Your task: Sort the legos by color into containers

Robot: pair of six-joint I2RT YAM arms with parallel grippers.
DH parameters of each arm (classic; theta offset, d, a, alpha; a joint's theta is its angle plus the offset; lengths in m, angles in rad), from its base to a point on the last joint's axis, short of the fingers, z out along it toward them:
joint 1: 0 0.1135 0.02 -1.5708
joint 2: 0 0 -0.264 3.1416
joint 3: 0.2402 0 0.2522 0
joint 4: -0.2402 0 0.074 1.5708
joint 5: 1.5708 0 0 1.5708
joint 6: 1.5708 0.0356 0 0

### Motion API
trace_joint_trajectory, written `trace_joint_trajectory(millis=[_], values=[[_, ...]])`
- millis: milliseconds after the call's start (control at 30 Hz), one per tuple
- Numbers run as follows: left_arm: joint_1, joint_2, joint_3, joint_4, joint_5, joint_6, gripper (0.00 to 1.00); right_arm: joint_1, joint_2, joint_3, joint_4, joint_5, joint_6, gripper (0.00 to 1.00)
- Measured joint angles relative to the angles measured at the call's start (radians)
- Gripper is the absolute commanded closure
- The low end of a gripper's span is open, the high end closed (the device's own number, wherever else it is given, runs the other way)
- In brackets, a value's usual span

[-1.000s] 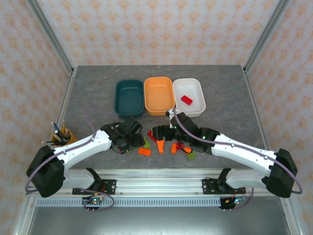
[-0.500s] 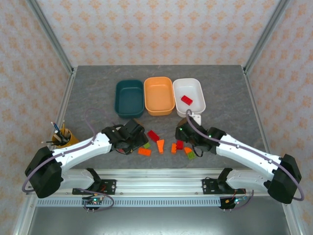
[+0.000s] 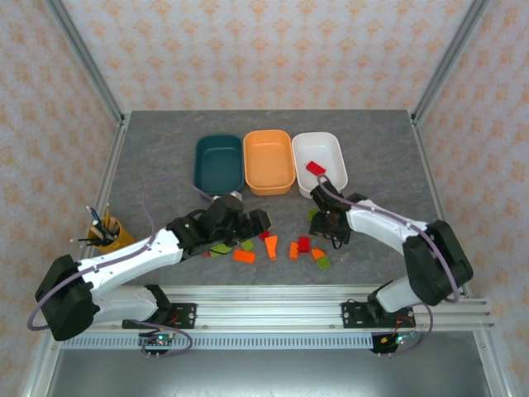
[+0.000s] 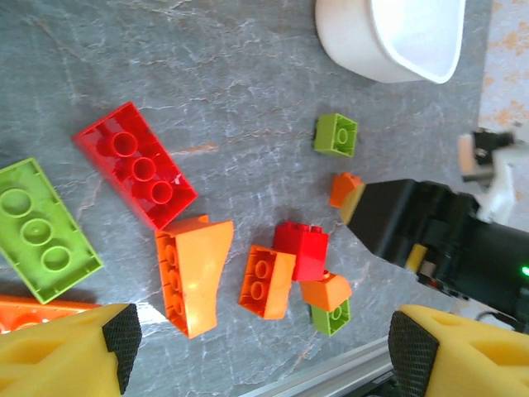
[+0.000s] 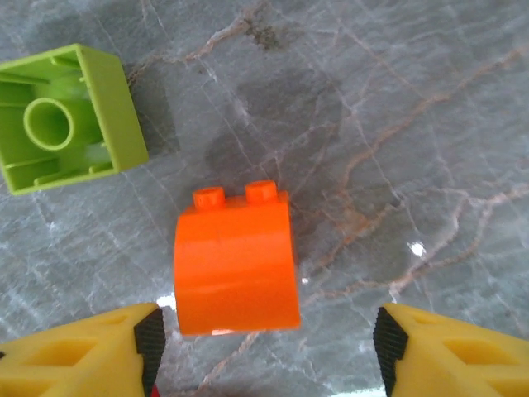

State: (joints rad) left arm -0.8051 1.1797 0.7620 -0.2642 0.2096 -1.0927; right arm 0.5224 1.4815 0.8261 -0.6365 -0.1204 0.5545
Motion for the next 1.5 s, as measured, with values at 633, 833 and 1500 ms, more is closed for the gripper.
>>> trace_joint_trajectory(millis=[633, 833, 1500], values=[[0.006, -0.061, 0.055, -0.117, -0.056, 0.032, 0.17, 0.048, 0.071, 0.137, -0.058, 0.039, -0.149, 0.71], [0.273, -0.138, 0.197, -0.204, -0.021, 0.085, 0.16, 0.141, 0.102, 0.508, -0.107, 0.045, -0.188, 0.70], [0.566, 0.078, 0.334, -0.222, 0.154, 0.187, 0.16, 0.060, 1.070, 1.532, -0.335, -0.003, -0.196, 0.37]])
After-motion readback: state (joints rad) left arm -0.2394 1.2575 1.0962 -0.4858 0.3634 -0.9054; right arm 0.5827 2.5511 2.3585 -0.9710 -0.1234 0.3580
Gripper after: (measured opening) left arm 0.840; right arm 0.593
